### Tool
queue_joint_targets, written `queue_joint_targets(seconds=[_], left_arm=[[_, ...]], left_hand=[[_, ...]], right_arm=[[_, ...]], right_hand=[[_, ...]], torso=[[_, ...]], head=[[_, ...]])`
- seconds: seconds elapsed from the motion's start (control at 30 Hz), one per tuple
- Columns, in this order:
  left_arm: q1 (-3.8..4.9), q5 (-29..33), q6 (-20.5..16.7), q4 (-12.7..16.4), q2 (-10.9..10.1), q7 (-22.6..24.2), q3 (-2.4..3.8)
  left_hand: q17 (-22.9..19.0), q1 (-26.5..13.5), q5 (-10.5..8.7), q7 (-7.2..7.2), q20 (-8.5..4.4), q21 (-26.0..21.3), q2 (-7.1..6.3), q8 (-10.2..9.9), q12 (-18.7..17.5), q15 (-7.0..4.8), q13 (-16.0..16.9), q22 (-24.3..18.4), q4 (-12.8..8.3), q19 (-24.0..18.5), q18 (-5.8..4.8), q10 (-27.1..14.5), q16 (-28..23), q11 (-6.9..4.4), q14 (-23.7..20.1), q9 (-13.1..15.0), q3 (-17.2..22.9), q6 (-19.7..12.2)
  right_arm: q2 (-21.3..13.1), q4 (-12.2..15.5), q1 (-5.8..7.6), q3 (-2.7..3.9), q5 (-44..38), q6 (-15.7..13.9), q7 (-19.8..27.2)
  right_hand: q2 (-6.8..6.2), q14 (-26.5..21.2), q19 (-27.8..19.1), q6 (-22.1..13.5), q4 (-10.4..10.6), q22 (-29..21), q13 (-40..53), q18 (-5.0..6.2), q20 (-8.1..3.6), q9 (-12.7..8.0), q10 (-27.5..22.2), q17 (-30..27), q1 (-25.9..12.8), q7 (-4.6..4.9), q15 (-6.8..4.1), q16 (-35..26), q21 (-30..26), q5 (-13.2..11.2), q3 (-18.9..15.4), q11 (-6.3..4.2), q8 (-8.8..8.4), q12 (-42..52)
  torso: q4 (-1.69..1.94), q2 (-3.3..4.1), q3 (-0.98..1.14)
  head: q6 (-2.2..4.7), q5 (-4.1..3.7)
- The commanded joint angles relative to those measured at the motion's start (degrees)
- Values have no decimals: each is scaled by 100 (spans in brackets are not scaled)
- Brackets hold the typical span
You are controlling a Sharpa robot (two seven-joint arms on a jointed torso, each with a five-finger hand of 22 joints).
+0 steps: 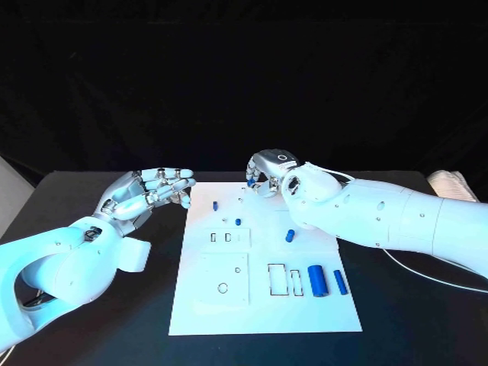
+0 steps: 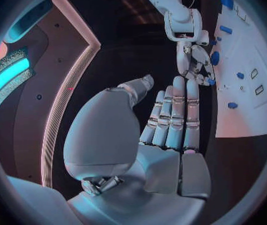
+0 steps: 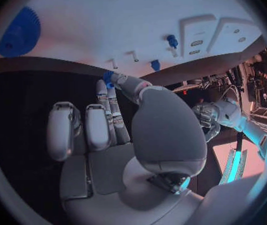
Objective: Assemble the parts on the task board
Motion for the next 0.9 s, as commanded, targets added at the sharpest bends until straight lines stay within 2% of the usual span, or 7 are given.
queue_joint_targets(seconds=[0.03, 0.1, 0.3, 0.37, 0.6, 0.67, 0.9], left_arm=[[19, -24, 116, 10, 16, 29, 6], [23, -24, 116, 11, 19, 29, 6], [37, -24, 117, 12, 25, 25, 6], [41, -24, 117, 12, 25, 25, 6], [49, -24, 117, 9, 29, 21, 6], [51, -24, 116, 7, 28, 20, 6], [56, -25, 116, 4, 28, 18, 6]], left_hand=[[7, -25, 18, 2, -3, 29, 17, -24, -10, -8, 8, 6, -33, -28, 65, -35, 19, 14, -38, 7, -14, -19], [7, -25, 18, 2, -3, 29, 17, -24, -10, -8, 8, 6, -33, -28, 65, -35, 19, 14, -38, 7, -14, -19], [16, -19, 17, 2, -2, 41, 20, -26, -8, -8, 10, 12, -44, -35, 66, -39, 30, 14, -45, 9, -10, -19], [16, -19, 17, 2, -2, 41, 20, -26, -8, -8, 10, 12, -44, -35, 66, -39, 30, 14, -45, 9, -10, -19], [16, -19, 17, 2, -2, 41, 20, -26, -8, -8, 10, 12, -44, -35, 66, -39, 30, 14, -45, 9, -10, -19], [16, -19, 17, 2, -2, 41, 20, -26, -8, -8, 10, 12, -44, -35, 66, -39, 30, 14, -45, 9, -10, -19], [16, -19, 17, 2, -2, 41, 20, -26, -8, -8, 10, 12, -44, -35, 66, -39, 30, 14, -45, 9, -10, -19]], right_arm=[[60, -67, -1, 3, -60, -41, -23], [95, -102, -2, 2, -58, -34, -18], [186, -193, -20, -2, -44, 30, 14], [208, -224, -26, -5, -43, 53, 28], [259, -299, -55, -19, -42, 157, 60], [265, -302, -60, -21, -42, 179, 66], [286, -301, -75, -27, -43, 232, 85]], right_hand=[[17, 146, 30, 18, 23, 1, 9, -35, -2, 12, 50, 0, -14, 0, -21, 27, 12, 16, 17, -1, 20, 8], [13, 147, 29, 14, 23, 0, 9, -35, -1, 15, 49, 5, -16, 1, -20, 30, 11, 10, 16, 0, 20, 7], [8, 146, 29, 11, 23, 0, 8, -35, -1, 19, 48, -4, -21, 1, -19, 27, 11, 1, 14, 1, 21, 5], [6, 144, 23, 9, 24, -10, 8, -32, -1, 21, 47, -9, -23, 2, -19, 25, 4, -5, 13, 1, 22, 5], [5, 144, 21, 8, 24, -14, 8, -32, 0, 22, 47, -12, -24, 2, -19, 25, 1, -7, 12, 1, 22, 5], [5, 144, 21, 8, 24, -14, 8, -32, 0, 22, 47, -12, -24, 2, -19, 25, 1, -7, 12, 1, 22, 5], [4, 143, 15, 3, 24, -24, 8, -29, 0, 26, 43, -13, -25, 2, -18, 25, -5, -12, 14, 2, 22, 3]], torso=[[12, 9, -6], [9, 11, -2], [31, 16, -8], [23, 16, -9], [36, 12, -15], [27, 17, -12], [30, 25, -16]], head=[[8, -6], [6, -6], [-12, -2], [-19, 10], [-43, 6], [-44, 18], [-53, 28]])
